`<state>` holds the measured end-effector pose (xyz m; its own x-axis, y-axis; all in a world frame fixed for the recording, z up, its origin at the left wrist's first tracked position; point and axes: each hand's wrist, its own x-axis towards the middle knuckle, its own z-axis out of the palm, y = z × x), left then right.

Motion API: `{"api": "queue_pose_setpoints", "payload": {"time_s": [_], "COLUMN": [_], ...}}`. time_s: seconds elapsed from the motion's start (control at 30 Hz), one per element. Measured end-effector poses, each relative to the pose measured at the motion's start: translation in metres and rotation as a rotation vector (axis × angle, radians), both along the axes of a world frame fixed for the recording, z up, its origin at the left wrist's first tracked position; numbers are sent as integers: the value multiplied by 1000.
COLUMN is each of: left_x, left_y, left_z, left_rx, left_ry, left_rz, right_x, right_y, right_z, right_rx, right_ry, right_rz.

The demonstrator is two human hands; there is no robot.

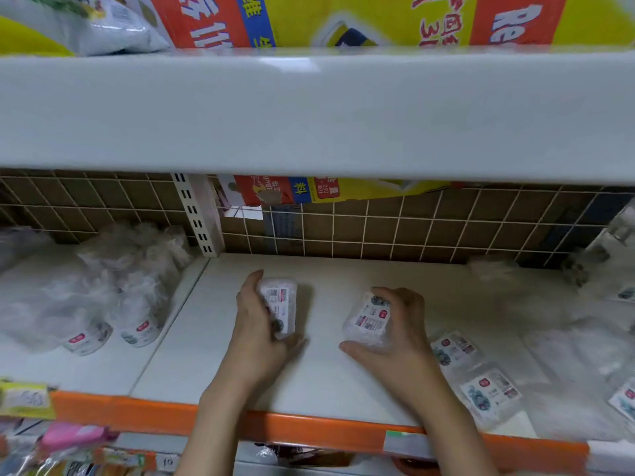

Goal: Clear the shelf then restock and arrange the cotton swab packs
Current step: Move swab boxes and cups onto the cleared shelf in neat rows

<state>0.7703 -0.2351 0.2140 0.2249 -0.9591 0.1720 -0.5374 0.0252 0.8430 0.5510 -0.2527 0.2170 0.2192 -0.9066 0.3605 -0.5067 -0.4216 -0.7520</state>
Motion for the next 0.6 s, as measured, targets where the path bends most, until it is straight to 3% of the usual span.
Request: {"api": "queue_pose_setpoints", "payload": {"time_s": [0.17,0.3,0.6], "left_x": [7,8,29], "left_y": [12,25,46], "left_z": [1,9,28], "left_rx": [-28,-76,-81], "left_ry": [70,14,-41], "left_rz": [27,82,105], "right_x": [12,23,56], "right_y": [2,7,18], "right_z": [4,8,18], "right_rx": [0,-10,95], "right_ry": [17,103,18], "right_rz": [-31,-32,-26]}}
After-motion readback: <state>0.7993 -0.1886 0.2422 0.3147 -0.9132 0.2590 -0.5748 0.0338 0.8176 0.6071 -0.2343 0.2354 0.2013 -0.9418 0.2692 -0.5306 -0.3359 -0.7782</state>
